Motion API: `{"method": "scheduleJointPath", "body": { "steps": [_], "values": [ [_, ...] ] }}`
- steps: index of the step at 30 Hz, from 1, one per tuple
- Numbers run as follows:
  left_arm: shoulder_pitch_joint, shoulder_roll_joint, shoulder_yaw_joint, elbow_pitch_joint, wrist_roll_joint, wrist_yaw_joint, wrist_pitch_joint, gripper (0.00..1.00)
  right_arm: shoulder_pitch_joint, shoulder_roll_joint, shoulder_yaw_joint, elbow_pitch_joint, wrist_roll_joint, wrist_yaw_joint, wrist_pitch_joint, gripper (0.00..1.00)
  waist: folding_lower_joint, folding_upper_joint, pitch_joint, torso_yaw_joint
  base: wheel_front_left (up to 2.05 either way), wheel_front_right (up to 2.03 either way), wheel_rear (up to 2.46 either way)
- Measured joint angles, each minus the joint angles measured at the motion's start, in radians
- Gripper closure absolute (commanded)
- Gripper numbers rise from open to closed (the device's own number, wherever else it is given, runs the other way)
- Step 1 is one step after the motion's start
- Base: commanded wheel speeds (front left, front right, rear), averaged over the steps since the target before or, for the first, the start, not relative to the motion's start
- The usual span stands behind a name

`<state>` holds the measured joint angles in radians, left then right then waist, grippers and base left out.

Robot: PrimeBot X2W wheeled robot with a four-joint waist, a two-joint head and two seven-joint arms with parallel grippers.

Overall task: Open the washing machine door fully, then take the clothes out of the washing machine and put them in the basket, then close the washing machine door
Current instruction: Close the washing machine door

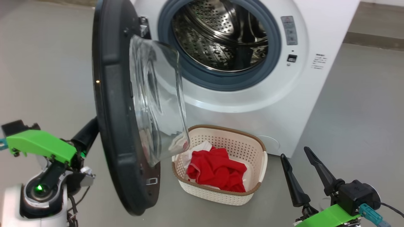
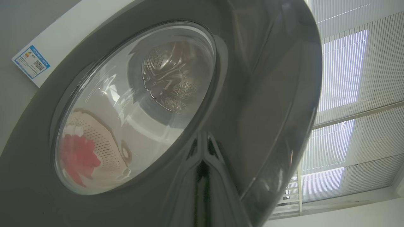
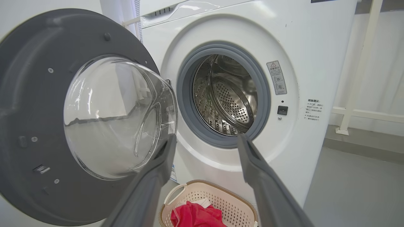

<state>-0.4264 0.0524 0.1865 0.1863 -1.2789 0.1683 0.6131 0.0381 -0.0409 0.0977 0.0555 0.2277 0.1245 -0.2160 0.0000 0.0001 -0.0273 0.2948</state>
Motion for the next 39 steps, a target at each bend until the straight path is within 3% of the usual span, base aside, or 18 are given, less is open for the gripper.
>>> {"method": "scheduleJointPath", "body": {
  "steps": [19,29,39],
  "values": [
    [0.039,-0.008,-0.105,-0.038,-0.127,-0.004,-0.11,1.0,0.0,0.0,0.001,0.003,0.0,0.0,-0.001,0.0,0.0,0.0,0.008,-0.138,0.0,0.0,0.0],
    [0.038,-0.01,-0.163,-0.01,-0.201,-0.055,-0.201,1.0,0.0,0.0,0.002,0.002,0.0,0.0,-0.001,0.0,0.0,0.0,0.02,-0.197,0.0,0.0,0.0],
    [0.006,-0.011,-0.187,0.035,-0.238,-0.072,-0.262,1.0,-0.009,-0.001,0.006,0.003,0.001,0.0,-0.002,0.0,0.0,0.0,0.052,-0.257,0.0,0.0,0.0]
  ]
}}
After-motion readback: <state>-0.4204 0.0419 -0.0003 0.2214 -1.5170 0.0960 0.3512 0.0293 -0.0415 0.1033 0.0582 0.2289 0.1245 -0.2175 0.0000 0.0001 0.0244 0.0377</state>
